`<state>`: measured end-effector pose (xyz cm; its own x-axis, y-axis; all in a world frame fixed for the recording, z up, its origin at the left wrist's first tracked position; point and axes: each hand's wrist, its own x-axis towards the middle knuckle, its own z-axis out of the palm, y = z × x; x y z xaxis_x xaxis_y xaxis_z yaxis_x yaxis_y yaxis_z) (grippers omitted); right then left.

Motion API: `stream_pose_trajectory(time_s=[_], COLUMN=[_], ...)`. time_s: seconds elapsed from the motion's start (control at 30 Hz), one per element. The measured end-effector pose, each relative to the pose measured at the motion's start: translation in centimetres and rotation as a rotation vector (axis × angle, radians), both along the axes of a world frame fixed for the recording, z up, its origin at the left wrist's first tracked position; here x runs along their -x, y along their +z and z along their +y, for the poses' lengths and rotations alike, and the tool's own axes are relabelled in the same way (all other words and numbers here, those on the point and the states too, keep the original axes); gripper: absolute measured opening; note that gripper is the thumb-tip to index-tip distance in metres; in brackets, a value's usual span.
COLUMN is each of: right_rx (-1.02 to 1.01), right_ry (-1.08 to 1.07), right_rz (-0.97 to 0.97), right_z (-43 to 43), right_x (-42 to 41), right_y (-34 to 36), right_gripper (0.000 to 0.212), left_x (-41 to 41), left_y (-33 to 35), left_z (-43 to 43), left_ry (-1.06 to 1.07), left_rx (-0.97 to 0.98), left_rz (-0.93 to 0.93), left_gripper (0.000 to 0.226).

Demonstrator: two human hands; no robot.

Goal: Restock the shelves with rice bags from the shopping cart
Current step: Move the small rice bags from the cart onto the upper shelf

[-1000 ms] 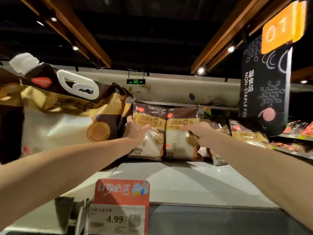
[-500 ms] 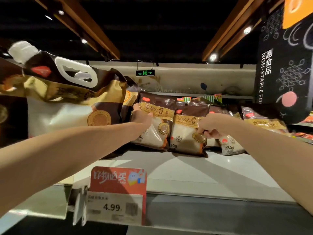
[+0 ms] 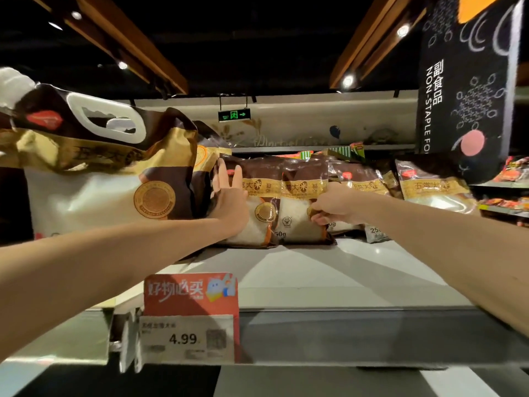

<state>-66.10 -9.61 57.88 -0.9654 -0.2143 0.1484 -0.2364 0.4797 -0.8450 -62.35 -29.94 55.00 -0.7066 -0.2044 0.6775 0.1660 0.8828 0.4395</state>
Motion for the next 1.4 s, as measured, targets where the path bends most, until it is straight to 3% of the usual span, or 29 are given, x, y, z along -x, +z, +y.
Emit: stream_pose_trajectory(time_s=[0.07,0.2,0.37,0.57,0.63,0.73,0.87,0.93,1.03,1.27,1.4], right_rx=[-0.004,0.036,0.100,0.109,0.102,-0.109,-0.580,-0.656,-0.707,-0.854,-0.822], right_ry=[0.005,0.021,0.070,0.098,0.083,-0.060,-0.272,-0.228,-0.007,0.079,0.124], right_rz=[0.005,0.027,0.067,0.032,0.007,0.102,0.466,0.443,0.137,0.112,0.027], right_z=[0.0,0.0,-1.0,-1.0,-1.1,-1.5,-1.6,-1.4,-1.9,-2.5,-2.0], right_x=[-0.1,-0.1,0.4,1.1,0.8,-0.7,-2.7,-3.7,-4.9,-4.1,-5.7], right_y=[-0.2,-0.3,-0.6,-0.9,-0.6,-0.1,0.8,1.6,1.8,-0.4,-0.3], right_gripper=[0.009,0.035,0.041,0.069,0.068,0.047,0.081,0.059,0.025,0.025,0.039], left_x=[0.1,-2.2,-4.5,-3.0,-2.8,-3.1,-4.3,-4.5,-4.4,-3.4,-4.4], left_y=[0.5,2.5,2.1,1.1,1.1,1.3,1.1,1.2,1.3,1.4,1.7], left_z=[-0.2,-0.1,-1.3,-1.4,-1.3,-1.3,-1.3,-1.3,-1.9,-1.4,-1.6], left_ry=[0.072,0.057,-0.048,0.036,0.068,0.061,0.012,-0.031,-0.078,-0.048,-0.079], left_rx=[0.248,0.280,0.655,0.725,0.744,0.733,0.695,0.650,0.619,0.704,0.664], left_rz=[-0.008,-0.161,-0.466,-0.395,-0.358,-0.330,-0.280,-0.312,-0.397,-0.367,-0.423], left_gripper=[0.067,0.063,0.101,0.103,0.101,0.102,0.091,0.084,0.090,0.077,0.086])
